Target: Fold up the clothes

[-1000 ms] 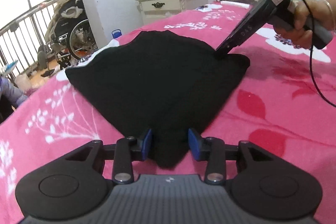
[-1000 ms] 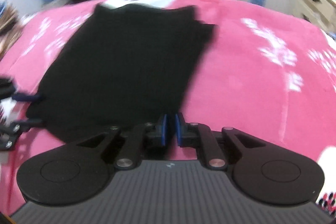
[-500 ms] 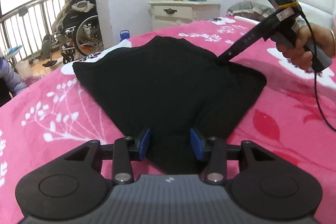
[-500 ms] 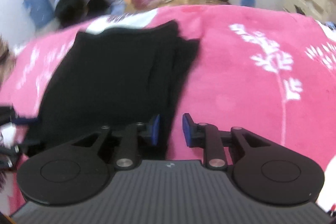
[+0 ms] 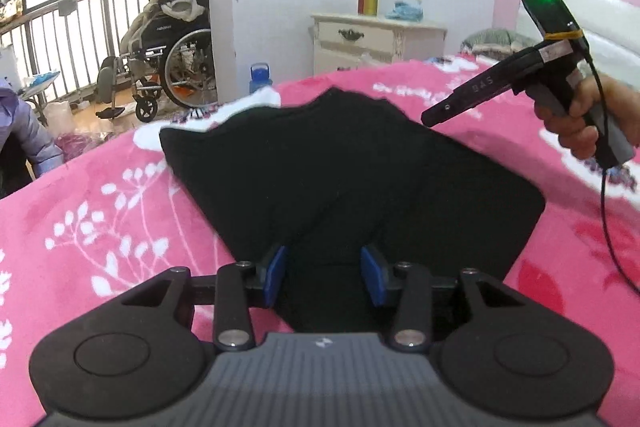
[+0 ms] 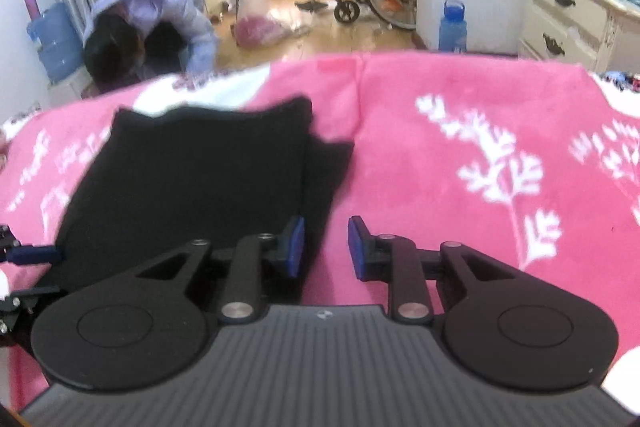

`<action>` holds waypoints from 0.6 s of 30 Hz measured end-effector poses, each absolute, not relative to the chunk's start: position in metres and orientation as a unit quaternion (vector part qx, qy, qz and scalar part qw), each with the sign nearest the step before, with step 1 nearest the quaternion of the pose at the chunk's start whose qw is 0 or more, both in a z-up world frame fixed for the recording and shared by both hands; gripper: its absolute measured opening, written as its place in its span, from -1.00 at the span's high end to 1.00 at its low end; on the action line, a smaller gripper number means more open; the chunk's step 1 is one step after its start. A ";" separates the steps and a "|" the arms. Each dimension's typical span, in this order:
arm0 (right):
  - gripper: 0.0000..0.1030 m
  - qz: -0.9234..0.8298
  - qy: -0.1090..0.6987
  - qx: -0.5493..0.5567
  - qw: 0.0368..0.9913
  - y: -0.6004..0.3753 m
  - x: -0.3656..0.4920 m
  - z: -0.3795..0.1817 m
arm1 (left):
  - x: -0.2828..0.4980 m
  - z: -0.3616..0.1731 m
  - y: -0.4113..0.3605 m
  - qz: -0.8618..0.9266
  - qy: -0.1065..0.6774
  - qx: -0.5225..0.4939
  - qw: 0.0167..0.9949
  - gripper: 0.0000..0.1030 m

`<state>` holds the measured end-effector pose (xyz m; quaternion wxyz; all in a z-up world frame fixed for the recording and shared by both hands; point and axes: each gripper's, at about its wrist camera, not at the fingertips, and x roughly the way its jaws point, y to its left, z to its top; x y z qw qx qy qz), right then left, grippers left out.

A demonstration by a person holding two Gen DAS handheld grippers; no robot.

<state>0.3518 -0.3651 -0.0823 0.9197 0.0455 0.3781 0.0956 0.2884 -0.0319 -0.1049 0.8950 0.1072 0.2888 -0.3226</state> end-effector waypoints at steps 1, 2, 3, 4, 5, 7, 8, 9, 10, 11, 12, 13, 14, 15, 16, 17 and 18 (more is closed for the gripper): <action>0.56 0.103 0.376 0.039 0.920 -0.359 0.356 -0.082 | 0.291 -0.102 -0.034 -0.324 0.286 0.106 0.895 0.16; 0.56 0.111 0.374 0.033 0.920 -0.352 0.360 -0.081 | 0.295 -0.101 -0.037 -0.321 0.283 0.107 0.897 0.15; 0.57 0.118 0.376 0.027 0.919 -0.346 0.365 -0.083 | 0.300 -0.102 -0.041 -0.316 0.282 0.109 0.899 0.14; 0.57 0.118 0.381 0.020 0.917 -0.341 0.372 -0.089 | 0.305 -0.105 -0.044 -0.311 0.284 0.110 0.900 0.13; 0.56 0.110 0.386 0.004 0.916 -0.338 0.377 -0.095 | 0.310 -0.109 -0.046 -0.305 0.288 0.112 0.901 0.13; 0.53 0.092 0.390 0.011 0.916 -0.350 0.381 -0.100 | 0.317 -0.117 -0.044 -0.296 0.294 0.104 0.903 0.12; 0.53 0.083 0.391 0.022 0.916 -0.358 0.383 -0.102 | 0.317 -0.116 -0.041 -0.297 0.296 0.096 0.903 0.15; 0.53 0.080 0.390 0.036 0.917 -0.366 0.383 -0.100 | 0.316 -0.113 -0.039 -0.295 0.297 0.089 0.904 0.15; 0.53 0.082 0.384 0.047 0.918 -0.371 0.383 -0.095 | 0.315 -0.109 -0.037 -0.297 0.295 0.082 0.904 0.14; 0.53 0.086 0.378 0.049 0.920 -0.371 0.384 -0.090 | 0.315 -0.105 -0.036 -0.299 0.293 0.074 0.905 0.12; 0.52 0.090 0.372 0.051 0.922 -0.370 0.385 -0.085 | 0.315 -0.101 -0.034 -0.301 0.290 0.067 0.906 0.11; 0.52 0.098 0.367 0.051 0.924 -0.367 0.387 -0.081 | 0.317 -0.098 -0.034 -0.303 0.287 0.063 0.907 0.10; 0.52 0.109 0.363 0.047 0.924 -0.361 0.391 -0.079 | 0.320 -0.095 -0.036 -0.303 0.284 0.062 0.908 0.08; 0.52 0.118 0.361 0.042 0.924 -0.353 0.396 -0.080 | 0.326 -0.094 -0.040 -0.297 0.279 0.066 0.911 0.07; 0.53 0.124 0.364 0.045 0.922 -0.349 0.403 -0.083 | 0.334 -0.094 -0.045 -0.290 0.278 0.068 0.913 0.03; 0.53 0.122 0.371 0.048 0.919 -0.346 0.411 -0.089 | 0.344 -0.096 -0.048 -0.284 0.283 0.064 0.914 0.02; 0.53 0.113 0.379 0.045 0.918 -0.345 0.418 -0.095 | 0.355 -0.099 -0.051 -0.274 0.291 0.059 0.915 0.02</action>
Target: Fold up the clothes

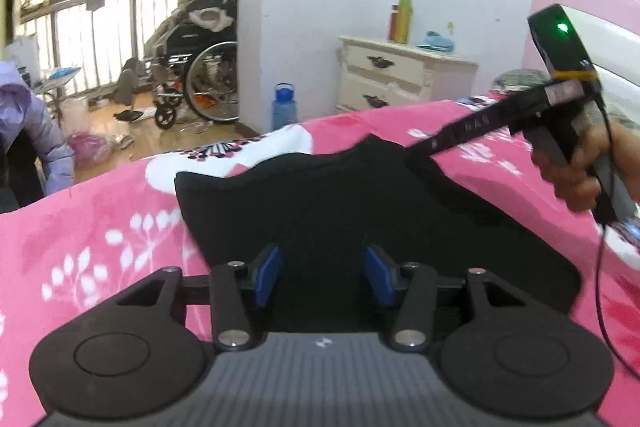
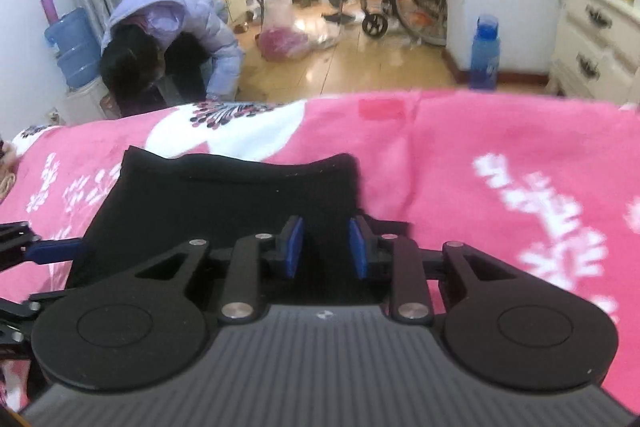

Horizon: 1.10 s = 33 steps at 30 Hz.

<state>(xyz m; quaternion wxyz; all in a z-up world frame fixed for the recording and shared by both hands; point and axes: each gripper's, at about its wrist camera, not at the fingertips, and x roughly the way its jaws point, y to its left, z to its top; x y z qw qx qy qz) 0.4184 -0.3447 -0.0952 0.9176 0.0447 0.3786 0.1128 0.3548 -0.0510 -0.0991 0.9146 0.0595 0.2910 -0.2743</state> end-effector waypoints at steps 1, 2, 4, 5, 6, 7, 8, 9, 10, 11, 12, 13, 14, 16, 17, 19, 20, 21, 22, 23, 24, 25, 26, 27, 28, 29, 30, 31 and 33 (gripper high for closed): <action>0.53 0.104 0.384 0.050 0.916 -0.347 0.425 -0.101 | 0.367 -0.104 -0.053 -0.259 0.301 0.056 0.916 0.02; 0.52 0.095 0.387 0.065 0.915 -0.353 0.430 -0.104 | 0.377 -0.107 -0.052 -0.244 0.309 0.050 0.918 0.05; 0.51 0.080 0.381 0.116 0.914 -0.369 0.432 -0.100 | 0.392 -0.105 -0.045 -0.225 0.317 0.013 0.921 0.07; 0.50 0.081 0.368 0.124 0.918 -0.371 0.429 -0.094 | 0.397 -0.100 -0.040 -0.221 0.316 -0.013 0.923 0.06; 0.48 0.089 0.360 0.121 0.921 -0.368 0.428 -0.089 | 0.402 -0.095 -0.037 -0.221 0.311 -0.034 0.924 0.05; 0.48 0.104 0.360 0.119 0.920 -0.363 0.429 -0.086 | 0.407 -0.090 -0.035 -0.220 0.306 -0.054 0.925 0.01; 0.48 0.115 0.364 0.115 0.917 -0.356 0.432 -0.086 | 0.415 -0.087 -0.036 -0.220 0.307 -0.065 0.924 -0.01; 0.48 0.124 0.374 0.109 0.912 -0.348 0.438 -0.089 | 0.424 -0.086 -0.040 -0.220 0.315 -0.068 0.921 -0.03; 0.48 0.133 0.384 0.103 0.908 -0.340 0.443 -0.091 | 0.435 -0.090 -0.046 -0.219 0.332 -0.069 0.915 -0.07; 0.48 0.131 0.392 0.094 0.906 -0.333 0.449 -0.095 | 0.445 -0.095 -0.050 -0.209 0.347 -0.064 0.912 -0.03; 0.53 0.111 0.395 0.087 0.908 -0.331 0.457 -0.100 | 0.454 -0.100 -0.054 -0.187 0.357 -0.057 0.913 0.04; 0.53 0.090 0.396 0.096 0.909 -0.335 0.463 -0.103 | 0.460 -0.102 -0.054 -0.171 0.358 -0.058 0.916 0.13; 0.52 0.071 0.392 0.117 0.910 -0.342 0.466 -0.103 | 0.465 -0.101 -0.052 -0.160 0.355 -0.071 0.918 0.13; 0.49 0.030 0.372 0.132 0.918 -0.355 0.464 -0.094 | 0.468 -0.092 -0.045 -0.129 0.343 -0.100 0.925 0.05; 0.48 0.020 0.362 0.134 0.922 -0.360 0.461 -0.089 | 0.469 -0.088 -0.040 -0.113 0.335 -0.116 0.928 -0.03; 0.48 0.038 0.360 0.133 0.923 -0.368 0.450 -0.078 | 0.467 -0.080 -0.028 -0.097 0.328 -0.143 0.929 -0.04; 0.48 0.049 0.364 0.127 0.921 -0.369 0.443 -0.073 | 0.465 -0.076 -0.022 -0.095 0.327 -0.150 0.928 -0.04; 0.48 0.062 0.371 0.120 0.919 -0.369 0.434 -0.068 | 0.462 -0.073 -0.018 -0.094 0.331 -0.148 0.927 -0.04; 0.48 0.077 0.378 0.111 0.916 -0.368 0.422 -0.063 | 0.458 -0.069 -0.015 -0.094 0.336 -0.142 0.926 -0.04; 0.48 0.093 0.385 0.103 0.912 -0.366 0.409 -0.058 | 0.449 -0.065 -0.014 -0.103 0.346 -0.126 0.924 -0.04; 0.48 0.108 0.392 0.096 0.909 -0.364 0.397 -0.052 | 0.439 -0.062 -0.015 -0.116 0.358 -0.107 0.920 -0.04; 0.48 0.123 0.399 0.088 0.904 -0.362 0.384 -0.047 | 0.426 -0.059 -0.017 -0.132 0.366 -0.085 0.917 -0.04; 0.48 0.137 0.406 0.081 0.900 -0.359 0.372 -0.044 | 0.410 -0.057 -0.021 -0.152 0.372 -0.056 0.914 -0.06; 0.48 0.149 0.414 0.074 0.895 -0.354 0.360 -0.042 | 0.391 -0.057 -0.027 -0.174 0.377 -0.026 0.909 -0.07; 0.48 0.161 0.425 0.068 0.888 -0.349 0.348 -0.042 | 0.372 -0.058 -0.033 -0.195 0.381 0.004 0.904 -0.10; 0.48 0.174 0.439 0.063 0.879 -0.343 0.338 -0.045 | 0.350 -0.060 -0.040 -0.216 0.383 0.031 0.897 -0.11; 0.48 0.183 0.449 0.054 0.873 -0.336 0.330 -0.049 | 0.330 -0.064 -0.048 -0.237 0.385 0.057 0.890 -0.11; 0.48 0.186 0.456 0.039 0.869 -0.330 0.323 -0.055 | 0.311 -0.069 -0.058 -0.255 0.381 0.081 0.885 -0.11; 0.48 0.178 0.472 0.008 0.863 -0.321 0.314 -0.068 | 0.278 -0.081 -0.073 -0.281 0.372 0.130 0.875 -0.11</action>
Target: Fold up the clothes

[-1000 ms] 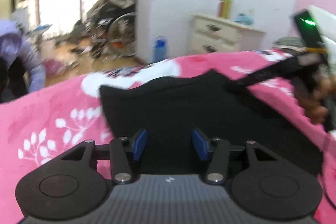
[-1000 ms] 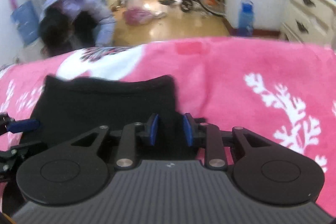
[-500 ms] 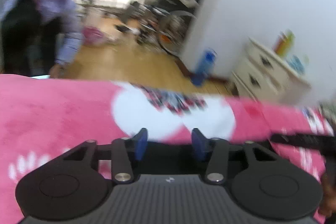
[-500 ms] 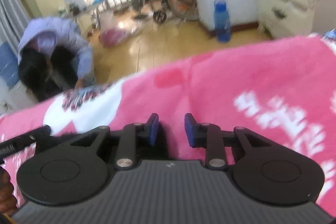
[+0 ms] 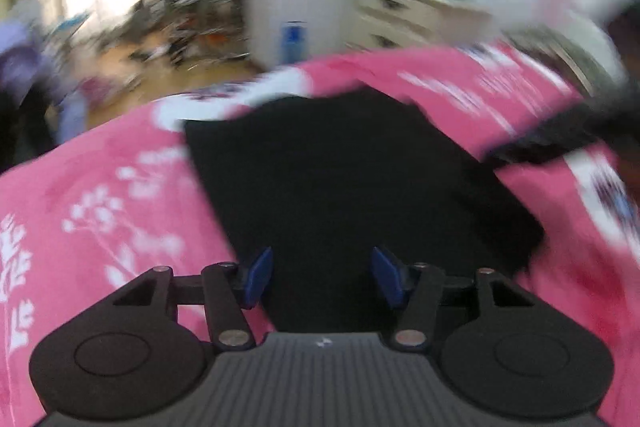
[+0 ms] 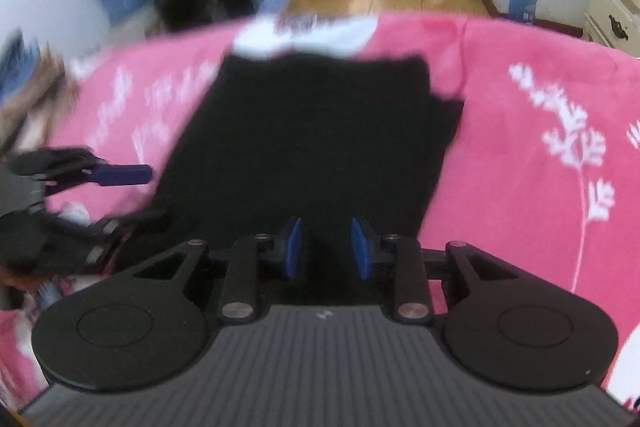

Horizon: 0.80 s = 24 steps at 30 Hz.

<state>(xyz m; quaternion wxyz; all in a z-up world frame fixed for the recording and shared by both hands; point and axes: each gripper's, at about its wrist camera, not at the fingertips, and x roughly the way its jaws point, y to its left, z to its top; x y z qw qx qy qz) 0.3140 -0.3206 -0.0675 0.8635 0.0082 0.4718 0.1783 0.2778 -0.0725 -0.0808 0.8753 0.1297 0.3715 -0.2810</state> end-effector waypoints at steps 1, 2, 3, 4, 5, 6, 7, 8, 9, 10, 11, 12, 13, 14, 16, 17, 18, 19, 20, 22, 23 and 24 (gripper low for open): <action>0.48 0.169 0.479 -0.008 0.862 -0.319 0.309 -0.074 | 0.268 -0.088 -0.076 -0.284 0.376 0.144 0.870 -0.11; 0.48 0.157 0.484 -0.022 0.861 -0.321 0.304 -0.079 | 0.259 -0.096 -0.077 -0.281 0.381 0.153 0.868 -0.11; 0.48 0.140 0.489 -0.032 0.861 -0.326 0.297 -0.081 | 0.253 -0.101 -0.075 -0.273 0.380 0.154 0.870 -0.11; 0.47 0.120 0.495 -0.036 0.860 -0.333 0.291 -0.082 | 0.249 -0.103 -0.071 -0.269 0.376 0.152 0.873 -0.12; 0.45 0.099 0.500 -0.033 0.860 -0.344 0.283 -0.081 | 0.245 -0.104 -0.067 -0.267 0.372 0.150 0.877 -0.12; 0.45 0.074 0.505 -0.025 0.860 -0.356 0.274 -0.078 | 0.243 -0.101 -0.062 -0.259 0.372 0.145 0.879 -0.12; 0.45 0.051 0.507 -0.019 0.860 -0.366 0.265 -0.074 | 0.241 -0.098 -0.057 -0.250 0.375 0.138 0.882 -0.15; 0.45 0.029 0.508 -0.015 0.861 -0.375 0.256 -0.071 | 0.239 -0.092 -0.052 -0.237 0.381 0.130 0.884 -0.15; 0.45 0.012 0.506 -0.010 0.862 -0.382 0.244 -0.065 | 0.237 -0.087 -0.048 -0.229 0.382 0.124 0.887 -0.15; 0.45 -0.001 0.503 0.002 0.864 -0.387 0.231 -0.057 | 0.233 -0.079 -0.044 -0.224 0.378 0.121 0.890 -0.15; 0.44 -0.008 0.500 0.018 0.866 -0.389 0.217 -0.050 | 0.228 -0.069 -0.040 -0.220 0.370 0.120 0.895 -0.15; 0.39 -0.010 0.496 0.037 0.867 -0.388 0.200 -0.042 | 0.221 -0.059 -0.038 -0.216 0.363 0.115 0.899 -0.17; 0.34 -0.010 0.491 0.053 0.869 -0.385 0.186 -0.036 | 0.213 -0.050 -0.037 -0.212 0.355 0.110 0.904 -0.29; 0.17 -0.013 0.485 0.065 0.872 -0.380 0.172 -0.031 | 0.204 -0.040 -0.037 -0.212 0.349 0.104 0.907 -0.43; -0.06 -0.020 0.474 0.081 0.877 -0.362 0.146 -0.025 | 0.182 -0.022 -0.041 -0.215 0.339 0.093 0.911 -0.60; -0.08 -0.020 0.471 0.082 0.878 -0.351 0.136 -0.023 | 0.169 -0.014 -0.045 -0.215 0.336 0.088 0.913 -0.77; -0.10 -0.016 0.468 0.080 0.880 -0.338 0.127 -0.023 | 0.156 -0.007 -0.050 -0.213 0.338 0.084 0.913 -0.85; -0.13 -0.012 0.466 0.075 0.882 -0.326 0.120 -0.021 | 0.144 0.000 -0.056 -0.212 0.338 0.077 0.914 -0.89; -0.21 -0.009 0.464 0.069 0.883 -0.315 0.115 -0.017 | 0.134 0.005 -0.060 -0.210 0.338 0.069 0.915 -0.89; -0.31 -0.006 0.453 0.047 0.890 -0.292 0.107 -0.012 | 0.115 0.013 -0.068 -0.205 0.345 0.055 0.914 -0.92; -0.36 -0.007 0.443 0.029 0.896 -0.283 0.103 -0.008 | 0.106 0.017 -0.070 -0.202 0.350 0.052 0.913 -0.92; -0.48 -0.010 0.432 0.011 0.902 -0.274 0.098 -0.005 | 0.097 0.021 -0.073 -0.196 0.353 0.050 0.913 -0.92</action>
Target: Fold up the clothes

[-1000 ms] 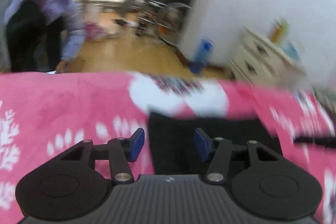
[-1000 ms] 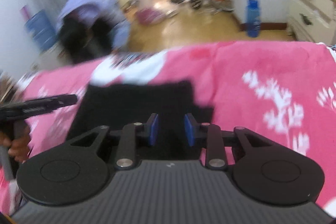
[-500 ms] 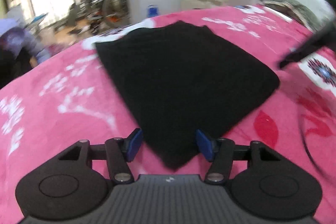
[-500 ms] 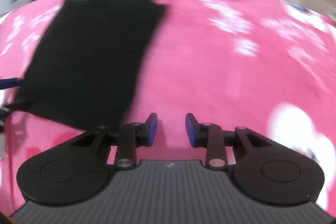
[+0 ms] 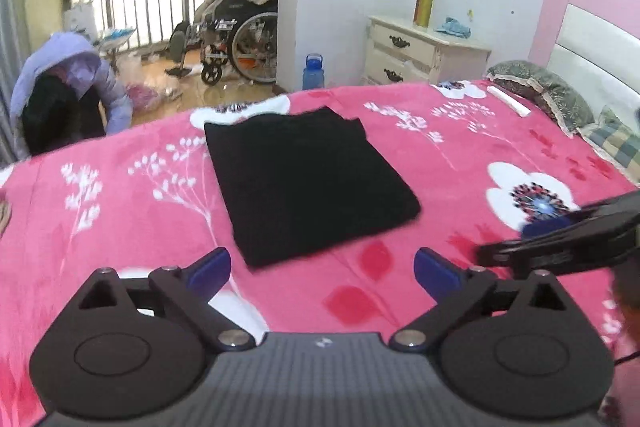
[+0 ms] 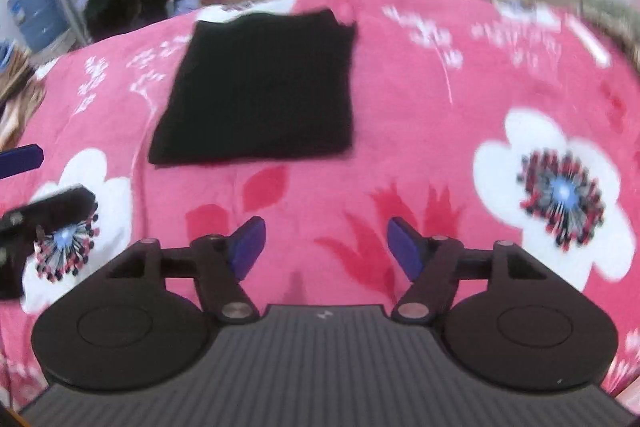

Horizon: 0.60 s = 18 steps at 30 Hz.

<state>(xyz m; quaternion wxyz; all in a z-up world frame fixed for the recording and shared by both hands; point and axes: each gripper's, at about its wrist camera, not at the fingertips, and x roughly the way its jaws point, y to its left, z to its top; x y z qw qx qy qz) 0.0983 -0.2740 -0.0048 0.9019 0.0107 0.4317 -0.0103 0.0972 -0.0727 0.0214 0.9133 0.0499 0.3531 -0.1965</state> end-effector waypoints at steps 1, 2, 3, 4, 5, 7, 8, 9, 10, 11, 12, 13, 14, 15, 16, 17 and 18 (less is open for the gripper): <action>-0.57 -0.013 0.423 -0.001 0.906 -0.268 0.095 -0.003 | 0.090 0.025 -0.074 -0.189 0.356 0.047 0.914 -0.92; -0.65 -0.014 0.417 -0.006 0.909 -0.265 0.094 -0.002 | 0.083 0.027 -0.075 -0.180 0.358 0.043 0.915 -0.92; -0.71 -0.017 0.413 -0.005 0.910 -0.263 0.092 -0.001 | 0.077 0.030 -0.076 -0.172 0.361 0.039 0.916 -0.93; -0.74 -0.021 0.413 0.002 0.910 -0.262 0.090 -0.001 | 0.072 0.032 -0.076 -0.163 0.361 0.036 0.918 -0.97; -0.75 -0.024 0.413 0.009 0.910 -0.261 0.088 0.000 | 0.067 0.033 -0.076 -0.155 0.360 0.034 0.919 -0.98; -0.76 -0.030 0.415 0.019 0.909 -0.259 0.085 0.000 | 0.062 0.033 -0.075 -0.137 0.357 0.029 0.923 -0.98; -0.77 -0.036 0.416 0.022 0.908 -0.259 0.084 0.000 | 0.060 0.032 -0.074 -0.128 0.355 0.027 0.926 -0.98; -0.78 -0.043 0.418 0.025 0.907 -0.259 0.083 -0.002 | 0.059 0.031 -0.073 -0.119 0.356 0.025 0.927 -0.98; -0.79 -0.050 0.421 0.028 0.905 -0.259 0.083 -0.004 | 0.061 0.028 -0.072 -0.110 0.363 0.025 0.925 -0.98; -0.79 -0.056 0.427 0.031 0.902 -0.259 0.083 -0.007 | 0.064 0.025 -0.071 -0.104 0.373 0.022 0.922 -0.98; -0.79 -0.061 0.432 0.034 0.899 -0.259 0.083 -0.010 | 0.067 0.022 -0.070 -0.099 0.381 0.017 0.919 -0.98; -0.79 -0.064 0.438 0.037 0.896 -0.259 0.083 -0.014 | 0.069 0.019 -0.068 -0.094 0.388 0.013 0.917 -0.98; -0.79 -0.068 0.443 0.039 0.893 -0.259 0.084 -0.017 | 0.072 0.014 -0.066 -0.084 0.393 0.010 0.916 -0.98; -0.79 -0.073 0.448 0.039 0.890 -0.260 0.084 -0.021 | 0.075 0.010 -0.064 -0.074 0.396 0.010 0.915 -0.98; -0.79 -0.077 0.453 0.039 0.887 -0.261 0.084 -0.024 | 0.077 0.006 -0.063 -0.068 0.400 0.013 0.914 -0.98; -0.79 -0.080 0.458 0.039 0.885 -0.261 0.085 -0.028 | 0.079 0.003 -0.063 -0.067 0.402 0.019 0.913 -0.98; -0.79 -0.082 0.462 0.040 0.882 -0.262 0.085 -0.032 | 0.080 0.000 -0.062 -0.067 0.405 0.026 0.912 -0.98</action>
